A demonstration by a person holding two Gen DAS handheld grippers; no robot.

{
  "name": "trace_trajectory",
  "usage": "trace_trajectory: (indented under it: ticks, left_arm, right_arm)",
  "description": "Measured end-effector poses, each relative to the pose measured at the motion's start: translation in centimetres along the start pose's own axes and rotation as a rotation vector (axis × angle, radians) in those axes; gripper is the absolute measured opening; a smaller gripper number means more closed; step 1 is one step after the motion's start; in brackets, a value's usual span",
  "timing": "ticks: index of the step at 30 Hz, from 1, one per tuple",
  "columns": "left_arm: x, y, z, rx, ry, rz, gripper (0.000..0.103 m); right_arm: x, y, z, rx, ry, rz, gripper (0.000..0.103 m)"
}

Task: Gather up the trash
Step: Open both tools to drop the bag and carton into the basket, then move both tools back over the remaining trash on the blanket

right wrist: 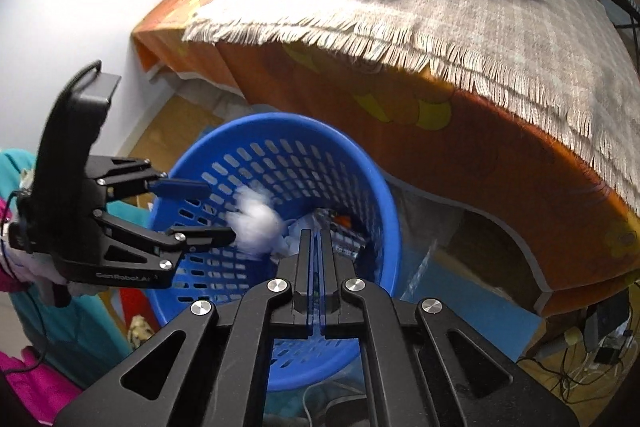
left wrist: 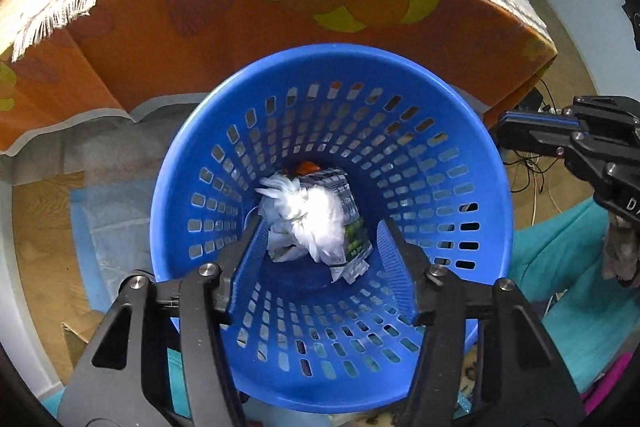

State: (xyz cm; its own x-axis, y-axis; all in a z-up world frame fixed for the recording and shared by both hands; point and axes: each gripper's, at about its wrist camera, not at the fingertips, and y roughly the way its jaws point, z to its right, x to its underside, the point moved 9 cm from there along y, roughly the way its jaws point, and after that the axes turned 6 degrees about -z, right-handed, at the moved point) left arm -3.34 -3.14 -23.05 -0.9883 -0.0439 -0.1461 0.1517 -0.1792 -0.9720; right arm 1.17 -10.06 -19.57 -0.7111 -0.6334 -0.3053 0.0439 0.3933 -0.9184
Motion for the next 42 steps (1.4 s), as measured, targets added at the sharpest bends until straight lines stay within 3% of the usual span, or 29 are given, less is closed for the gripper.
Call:
trace_trajectory:
  ticks: [3, 5, 9, 13, 24, 28, 34, 42]
  left_arm:
    - [-0.1, 0.0, -0.3, -0.005, -0.004, 0.001, 0.058]
    - [-0.1, 0.1, -0.4, -0.010, -0.003, -0.001, 0.058]
    - [-0.1, 0.1, -0.5, -0.019, -0.002, 0.001, 0.058]
    - [-0.4, -0.4, -0.6, -0.023, -0.003, 0.015, 0.058]
    - [-1.4, -1.7, -0.5, -0.024, 0.001, 0.045, 0.058]
    - [-2.5, -2.8, -0.4, -0.013, -0.002, 0.071, 0.058]
    - [-4.4, -4.6, -0.2, 0.018, -0.014, 0.103, 0.058]
    - [-8.0, -7.1, -0.8, -0.002, -0.010, 0.158, 0.058]
  right_arm:
    - [0.0, 0.2, 0.4, 0.010, 0.015, -0.007, 0.023]
    - [-0.1, 0.0, 0.6, 0.010, 0.025, 0.007, 0.046]
    - [-0.4, -0.5, 1.1, 0.024, 0.037, 0.020, 0.048]
    - [-0.4, -0.4, 1.7, 0.030, 0.062, 0.014, 0.059]
    - [-1.0, -1.1, 3.6, 0.103, 0.109, 0.022, 0.060]
    - [-1.6, -2.0, 4.9, 0.140, 0.145, 0.047, 0.072]
    - [-2.4, -3.0, 6.2, 0.138, 0.184, 0.074, 0.072]
    - [-4.0, -4.7, 7.6, 0.130, 0.233, 0.140, 0.072]
